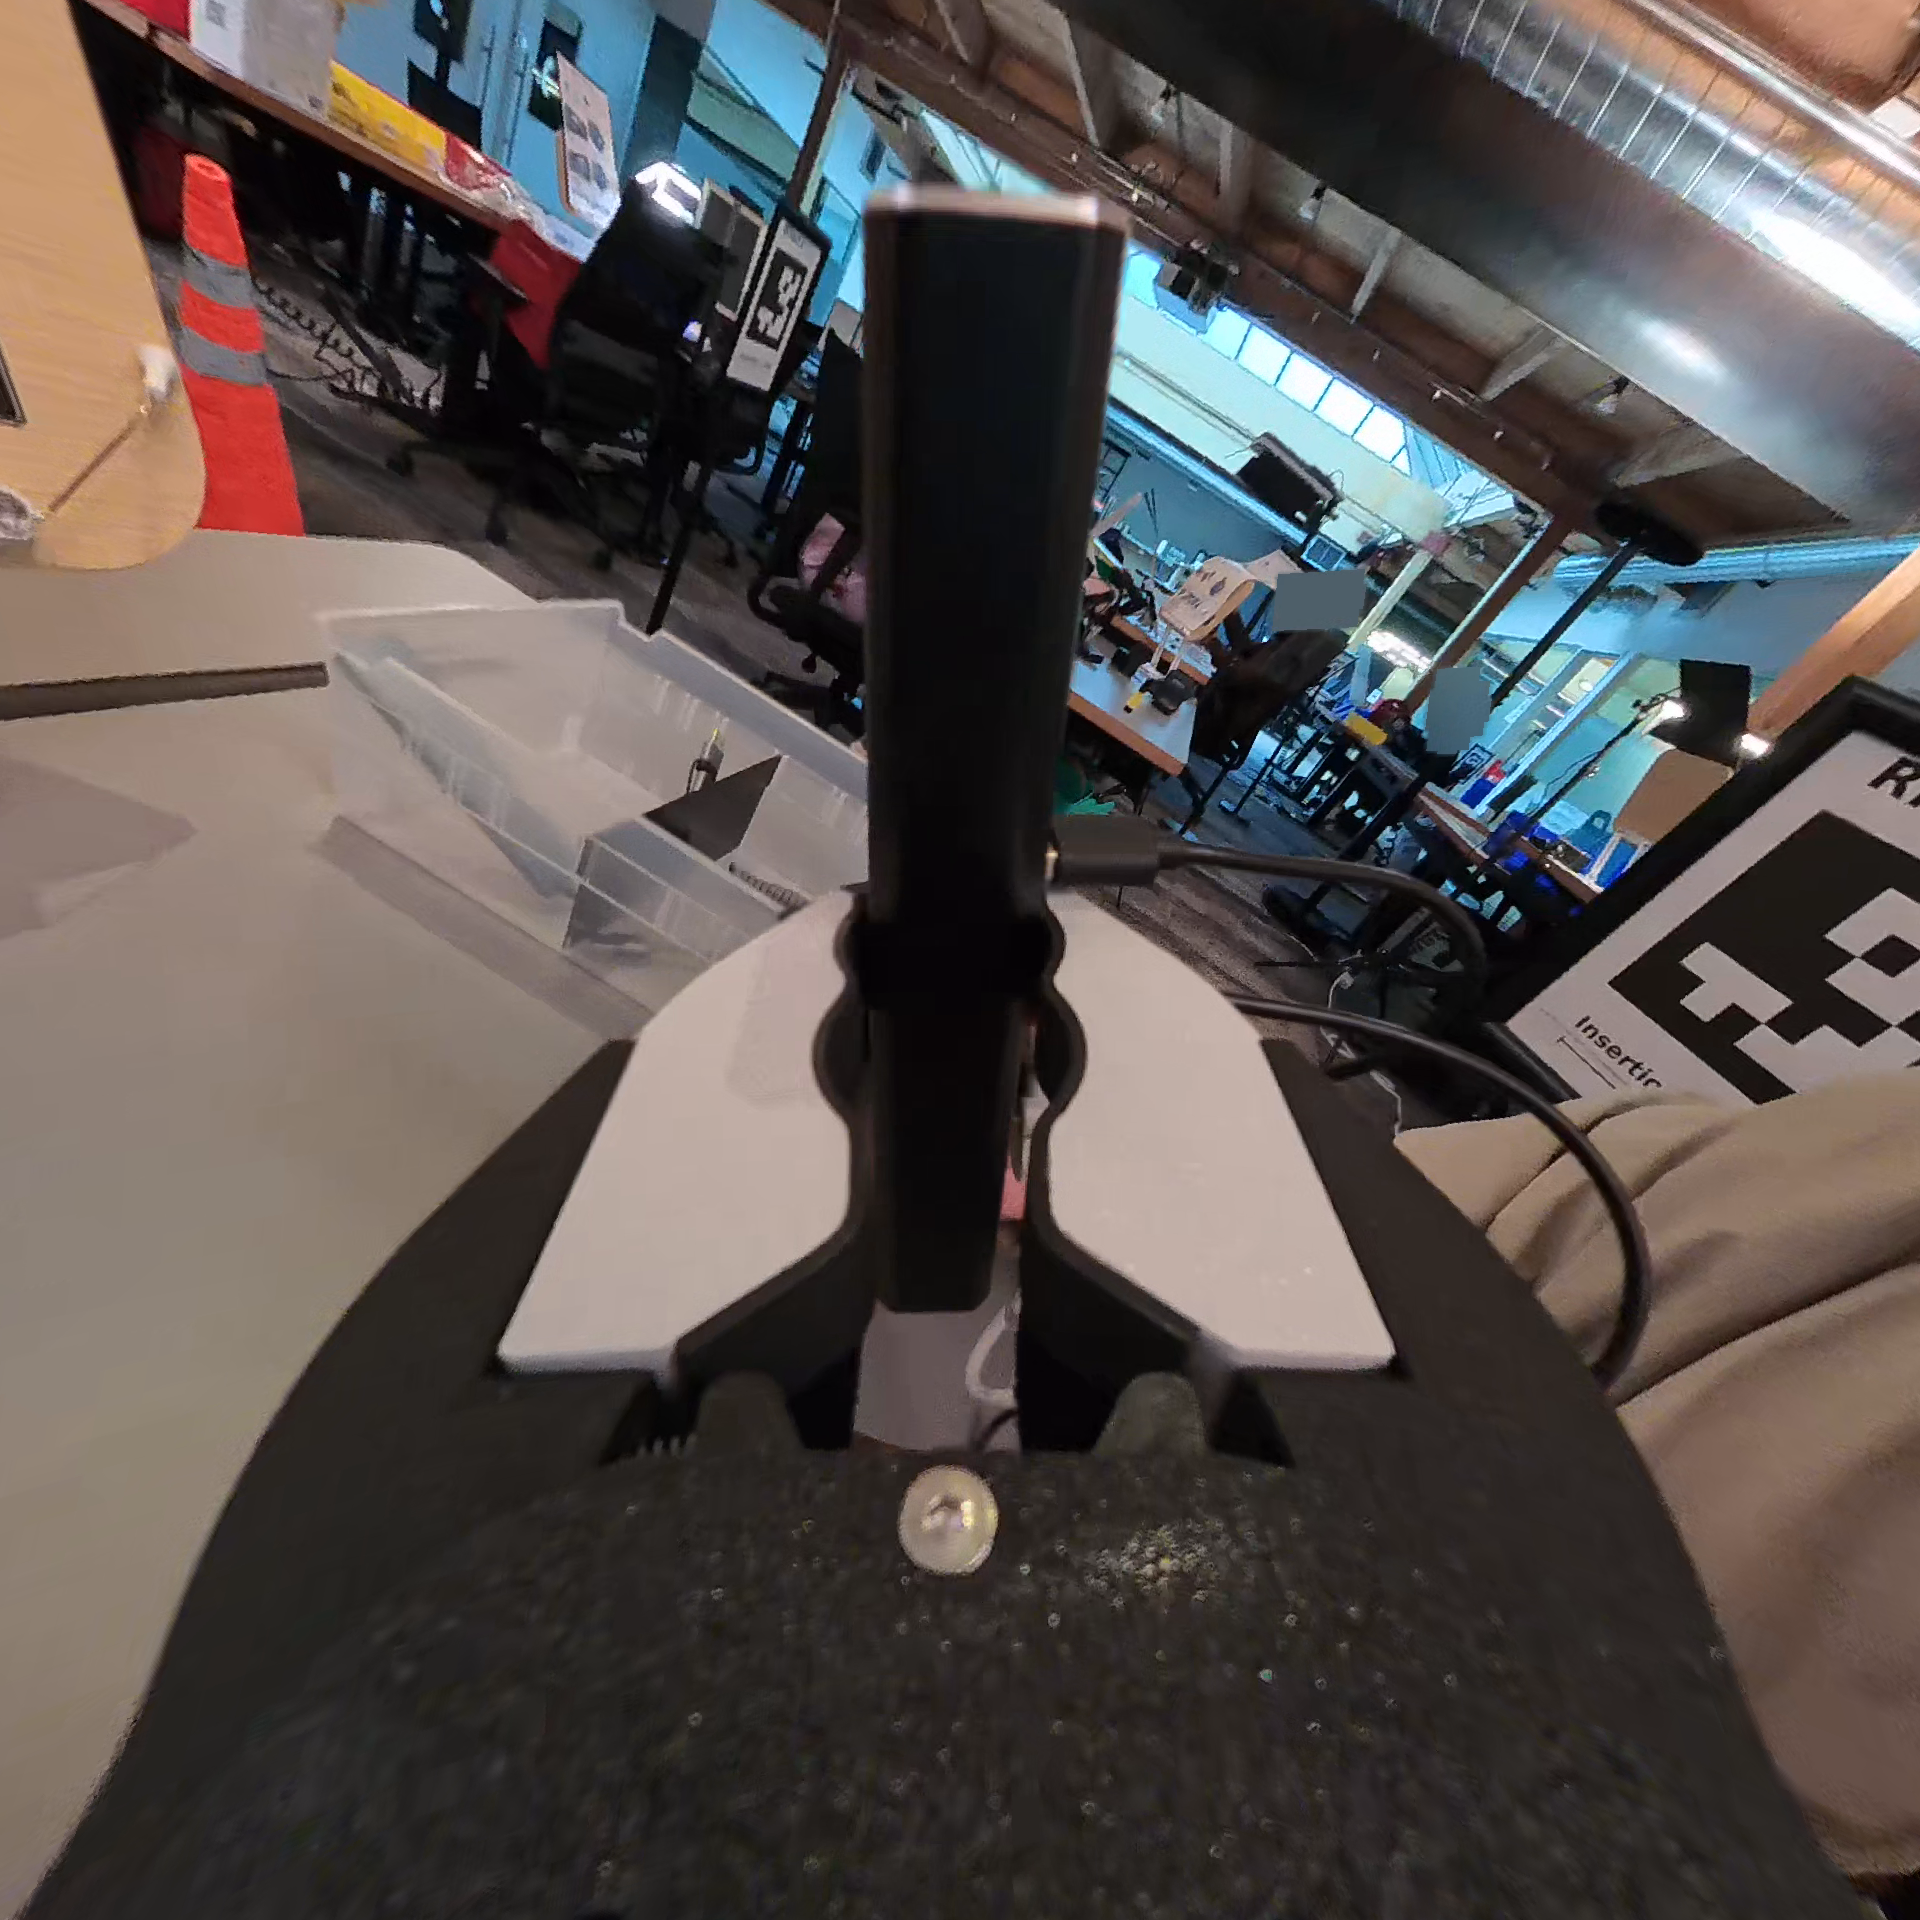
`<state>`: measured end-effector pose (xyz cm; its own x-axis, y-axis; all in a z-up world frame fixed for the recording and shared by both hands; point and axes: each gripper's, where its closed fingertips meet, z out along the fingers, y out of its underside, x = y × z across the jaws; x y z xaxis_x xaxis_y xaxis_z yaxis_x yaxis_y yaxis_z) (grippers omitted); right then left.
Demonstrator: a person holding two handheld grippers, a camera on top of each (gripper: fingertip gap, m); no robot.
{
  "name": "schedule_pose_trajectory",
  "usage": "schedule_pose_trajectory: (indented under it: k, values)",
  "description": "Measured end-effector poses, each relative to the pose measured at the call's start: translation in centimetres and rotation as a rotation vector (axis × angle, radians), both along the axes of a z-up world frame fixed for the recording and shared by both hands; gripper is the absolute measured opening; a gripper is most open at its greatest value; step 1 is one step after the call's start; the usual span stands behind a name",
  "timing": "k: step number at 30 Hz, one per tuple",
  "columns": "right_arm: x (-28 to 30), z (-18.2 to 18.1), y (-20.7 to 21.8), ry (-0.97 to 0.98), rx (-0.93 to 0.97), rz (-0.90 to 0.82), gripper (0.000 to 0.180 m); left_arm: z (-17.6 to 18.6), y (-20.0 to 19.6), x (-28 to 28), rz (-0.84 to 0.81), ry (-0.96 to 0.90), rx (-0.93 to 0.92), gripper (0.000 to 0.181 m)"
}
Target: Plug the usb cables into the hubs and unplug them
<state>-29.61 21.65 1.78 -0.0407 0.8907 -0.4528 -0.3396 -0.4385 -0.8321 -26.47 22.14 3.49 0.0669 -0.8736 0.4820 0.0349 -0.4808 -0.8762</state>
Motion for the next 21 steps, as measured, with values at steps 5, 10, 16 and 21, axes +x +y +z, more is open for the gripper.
schedule_pose_trajectory:
  k: [5, 10, 16, 21]
  values:
    - [-0.9, -1.0, 0.8, -0.053, -0.015, -0.036, 0.027, -1.2, 0.9, -0.6, 0.059, 0.028, 0.031, 0.028]
    - [1.0, -2.4, 3.4, -0.208, -0.040, -0.272, 0.049, -3.8, 3.9, -3.5, 0.338, 0.188, 0.206, 0.028]
    - [2.7, 1.1, 4.1, -0.389, 0.150, -0.633, 0.049, -8.5, 7.3, -7.1, 0.642, 0.269, 0.232, 0.028]
    - [-1.6, -3.5, 4.4, -0.611, 0.174, -0.759, 0.038, -9.5, 7.2, -5.7, 0.627, 0.200, 0.150, 0.028]
